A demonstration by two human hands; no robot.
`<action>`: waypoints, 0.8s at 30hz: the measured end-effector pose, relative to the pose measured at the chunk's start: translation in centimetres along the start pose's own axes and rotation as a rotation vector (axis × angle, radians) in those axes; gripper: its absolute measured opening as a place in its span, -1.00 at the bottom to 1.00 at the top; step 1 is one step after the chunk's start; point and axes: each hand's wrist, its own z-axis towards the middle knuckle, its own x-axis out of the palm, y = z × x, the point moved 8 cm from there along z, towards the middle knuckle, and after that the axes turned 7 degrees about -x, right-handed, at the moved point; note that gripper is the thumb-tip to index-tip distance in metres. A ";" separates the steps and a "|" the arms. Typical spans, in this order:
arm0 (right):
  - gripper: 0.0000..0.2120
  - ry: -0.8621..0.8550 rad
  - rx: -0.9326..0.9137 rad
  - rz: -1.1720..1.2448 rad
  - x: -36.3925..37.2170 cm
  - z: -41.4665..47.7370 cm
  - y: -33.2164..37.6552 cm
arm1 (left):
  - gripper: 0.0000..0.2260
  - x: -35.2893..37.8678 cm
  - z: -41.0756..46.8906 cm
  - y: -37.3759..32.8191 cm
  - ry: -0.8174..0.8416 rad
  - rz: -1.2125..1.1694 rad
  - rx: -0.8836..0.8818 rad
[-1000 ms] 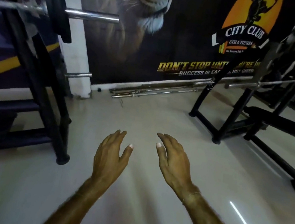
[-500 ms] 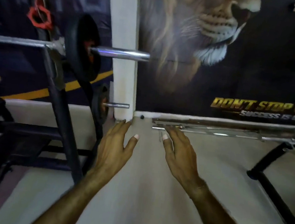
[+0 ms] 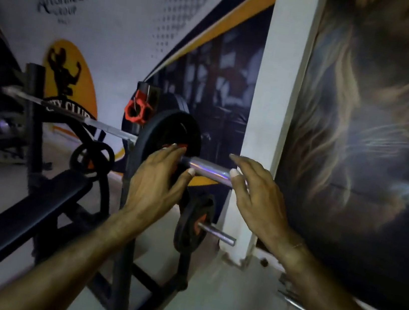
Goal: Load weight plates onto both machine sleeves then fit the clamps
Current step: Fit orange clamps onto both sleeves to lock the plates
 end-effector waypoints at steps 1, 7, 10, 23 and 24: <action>-0.51 0.008 -0.023 0.013 0.5 1.7 -1.2 | -0.52 0.4 1.5 0.1 -0.020 0.003 -0.019; -0.53 0.029 -0.153 0.102 1.9 10.8 -6.1 | -0.49 1.1 8.2 1.2 -0.121 0.163 -0.113; -0.56 0.069 -0.202 0.213 3.8 15.2 -8.0 | -0.52 1.2 11.0 1.4 -0.149 0.236 -0.138; -0.69 0.482 -0.389 0.732 20.3 30.3 -10.8 | -0.56 2.4 22.4 8.9 -0.180 0.266 -0.674; -0.73 0.514 -0.402 0.760 21.2 31.0 -10.7 | -0.56 2.7 23.4 10.2 -0.156 0.249 -0.705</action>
